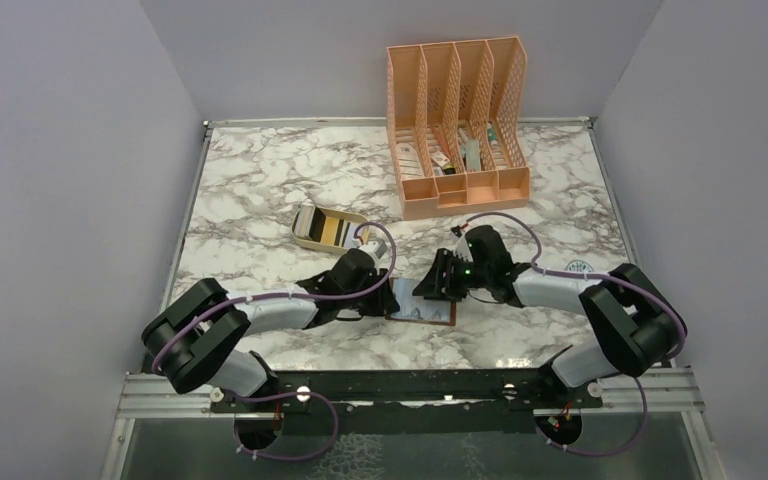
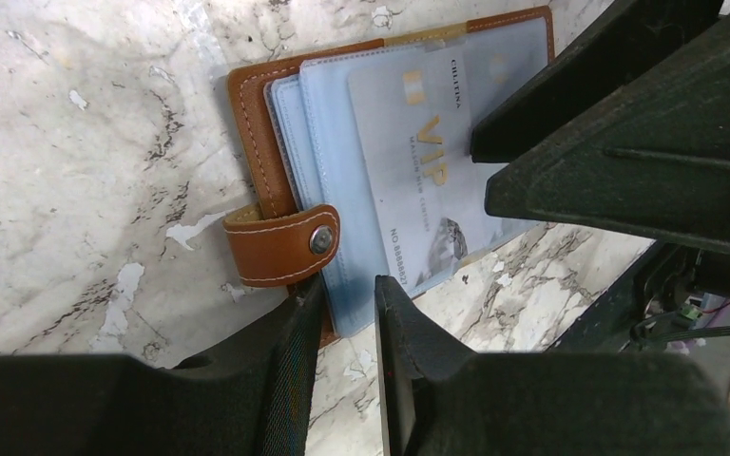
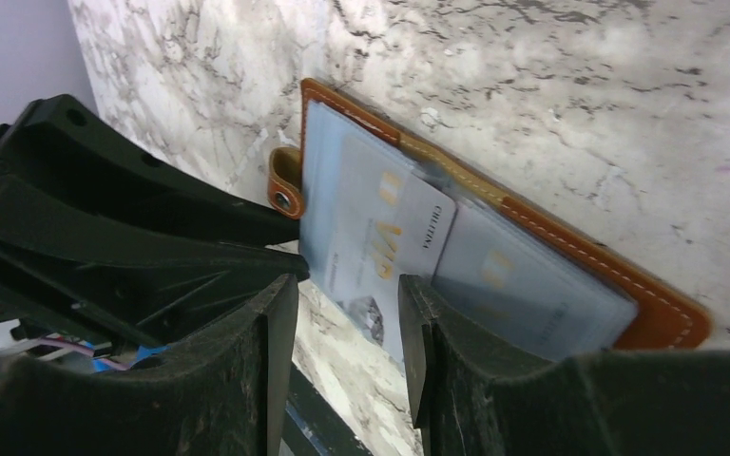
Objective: Put the credit cards into the card holder
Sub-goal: Insert the credit card into the card holder.
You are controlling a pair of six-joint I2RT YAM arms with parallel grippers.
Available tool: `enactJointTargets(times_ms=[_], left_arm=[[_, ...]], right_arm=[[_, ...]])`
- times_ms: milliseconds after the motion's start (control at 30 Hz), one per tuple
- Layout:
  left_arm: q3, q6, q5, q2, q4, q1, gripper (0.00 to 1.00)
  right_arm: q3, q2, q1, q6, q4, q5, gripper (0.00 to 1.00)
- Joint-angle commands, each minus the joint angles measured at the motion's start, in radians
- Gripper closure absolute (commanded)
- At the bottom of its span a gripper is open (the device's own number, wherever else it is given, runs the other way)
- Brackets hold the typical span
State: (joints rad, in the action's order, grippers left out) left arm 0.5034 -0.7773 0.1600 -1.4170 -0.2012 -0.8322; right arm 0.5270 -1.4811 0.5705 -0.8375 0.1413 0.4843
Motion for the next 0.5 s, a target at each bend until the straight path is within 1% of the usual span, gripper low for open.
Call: enactJointTargets(times_ms=[0, 100, 233, 333, 467], left_arm=[[-0.015, -0.032, 0.038, -0.015, -0.05, 0.001, 0.71], [-0.014, -0.038, 0.039, -0.011, -0.051, -0.001, 0.71], [-0.017, -0.044, 0.039, -0.002, -0.05, -0.002, 0.71], [-0.022, -0.048, 0.038, 0.001, -0.052, -0.004, 0.71], [-0.024, -0.048, 0.035, -0.004, -0.055, -0.005, 0.71]], right_arm=[[-0.005, 0.02, 0.009, -0.021, 0.077, 0.046, 0.56], [-0.007, 0.044, 0.01, -0.023, 0.041, 0.027, 0.56], [-0.014, 0.105, 0.011, -0.02, -0.069, -0.074, 0.56], [-0.029, 0.128, 0.011, -0.025, -0.091, -0.115, 0.56], [-0.03, 0.108, 0.017, -0.029, -0.098, -0.136, 0.56]])
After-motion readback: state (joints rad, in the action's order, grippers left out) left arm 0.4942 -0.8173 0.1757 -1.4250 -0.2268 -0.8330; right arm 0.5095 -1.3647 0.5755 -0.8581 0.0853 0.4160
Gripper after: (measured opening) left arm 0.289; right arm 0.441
